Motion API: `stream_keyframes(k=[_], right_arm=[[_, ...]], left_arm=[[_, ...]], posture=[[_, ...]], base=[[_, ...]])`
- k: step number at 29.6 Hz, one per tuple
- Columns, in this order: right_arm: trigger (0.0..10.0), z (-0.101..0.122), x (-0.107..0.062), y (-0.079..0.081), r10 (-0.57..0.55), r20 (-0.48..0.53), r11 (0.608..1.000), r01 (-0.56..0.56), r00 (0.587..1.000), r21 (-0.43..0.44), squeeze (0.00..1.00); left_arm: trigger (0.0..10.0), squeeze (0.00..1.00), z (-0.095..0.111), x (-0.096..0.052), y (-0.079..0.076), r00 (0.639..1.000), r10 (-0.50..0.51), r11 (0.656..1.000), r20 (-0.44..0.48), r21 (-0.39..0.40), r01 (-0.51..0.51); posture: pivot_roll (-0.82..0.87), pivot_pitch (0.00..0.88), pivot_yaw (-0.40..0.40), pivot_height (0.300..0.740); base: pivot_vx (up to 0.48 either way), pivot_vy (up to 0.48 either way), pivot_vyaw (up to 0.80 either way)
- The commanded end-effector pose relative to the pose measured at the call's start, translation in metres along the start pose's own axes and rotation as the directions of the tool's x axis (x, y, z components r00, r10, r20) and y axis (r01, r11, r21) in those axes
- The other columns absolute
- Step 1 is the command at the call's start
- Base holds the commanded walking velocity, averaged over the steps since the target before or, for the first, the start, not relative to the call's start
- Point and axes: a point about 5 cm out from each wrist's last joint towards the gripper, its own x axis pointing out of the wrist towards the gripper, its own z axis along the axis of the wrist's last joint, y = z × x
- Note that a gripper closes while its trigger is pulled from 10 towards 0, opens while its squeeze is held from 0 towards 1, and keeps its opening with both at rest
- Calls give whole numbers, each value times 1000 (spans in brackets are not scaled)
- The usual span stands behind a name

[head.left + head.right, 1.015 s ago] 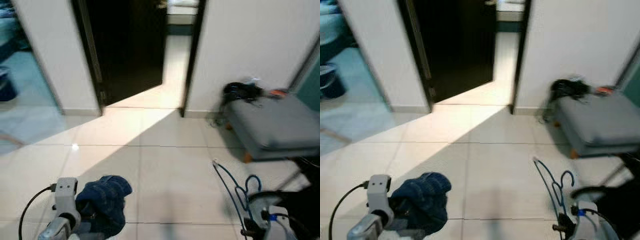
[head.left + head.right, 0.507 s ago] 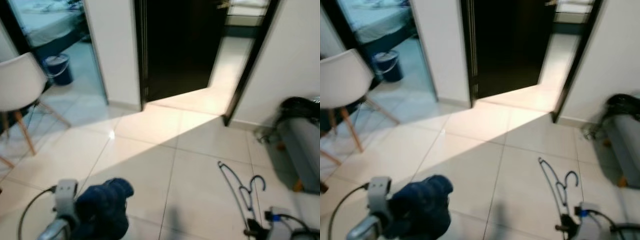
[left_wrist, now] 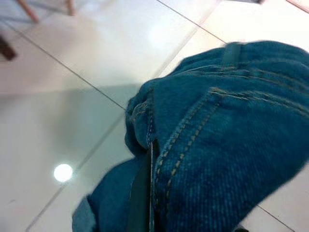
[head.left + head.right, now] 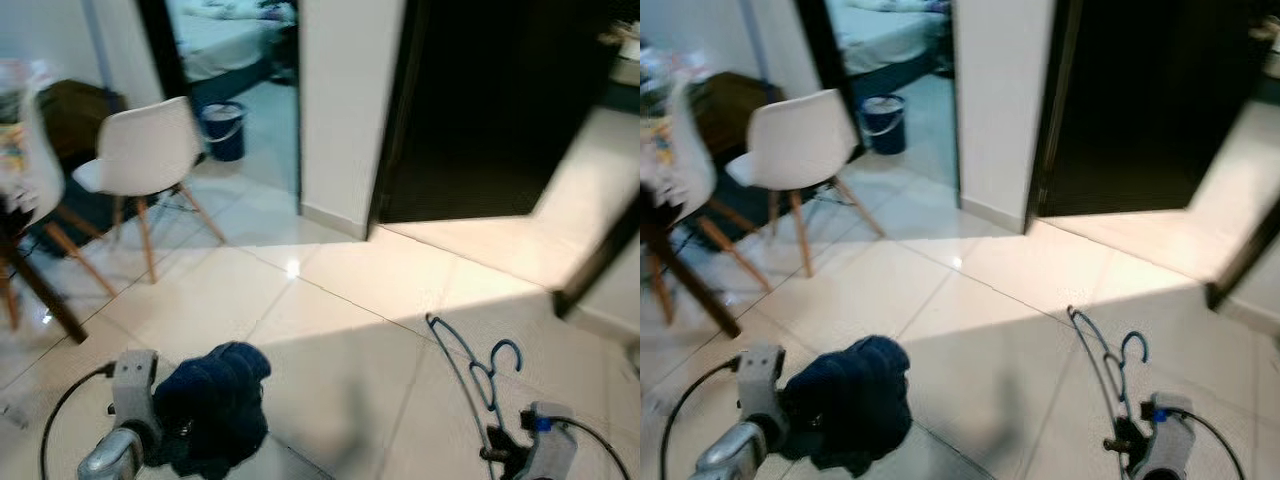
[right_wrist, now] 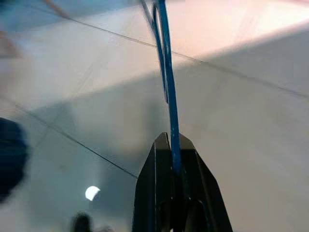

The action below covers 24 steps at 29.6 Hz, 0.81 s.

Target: Hang hanger

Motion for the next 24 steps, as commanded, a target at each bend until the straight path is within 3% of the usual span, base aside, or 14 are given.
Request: stream_keyframes(k=[1,2,5,8,14,16,18,21,24], right_arm=[[10000,11,1,0,36,23,999,-35,999,-19,0],[10000,11,1,0,36,23,999,-35,999,-19,0],[10000,64,20,26,168,150,984,-155,974,-90,0],[10000,97,28,48,222,231,974,-203,947,-105,0],[10000,114,27,68,257,271,965,-234,928,-114,0],[10000,127,15,94,313,313,949,-281,896,-144,0],[10000,130,0,105,337,318,939,-291,886,-186,0],[10000,130,-6,105,335,321,939,-288,886,-186,0],[10000,127,-15,101,300,329,954,-277,896,-117,0]], left_arm=[[10000,0,28,6,-4,994,-28,999,105,23,26],[10000,0,28,6,-4,994,-28,999,105,23,26],[10000,0,67,11,-12,970,-83,993,227,103,61],[10000,0,91,10,-26,943,-132,986,306,136,94],[10000,0,104,4,-43,918,-183,980,353,143,140],[10000,0,111,-14,-72,886,-269,962,378,141,232],[10000,0,110,-32,-92,865,-329,944,379,135,300],[10000,0,108,-39,-99,856,-354,935,376,145,323],[10000,0,103,-44,-112,847,-385,922,367,185,339]], posture=[[21,85,-15,740],[21,85,-15,740],[26,88,-25,740],[30,90,-31,740],[30,96,-35,740],[25,107,-38,740],[17,110,-34,740],[18,117,-37,740],[12,123,-39,740]], base=[[304,0,700],[304,0,700],[303,0,704],[298,0,702],[294,0,700],[291,0,700],[285,0,700],[287,0,704],[291,0,704]])
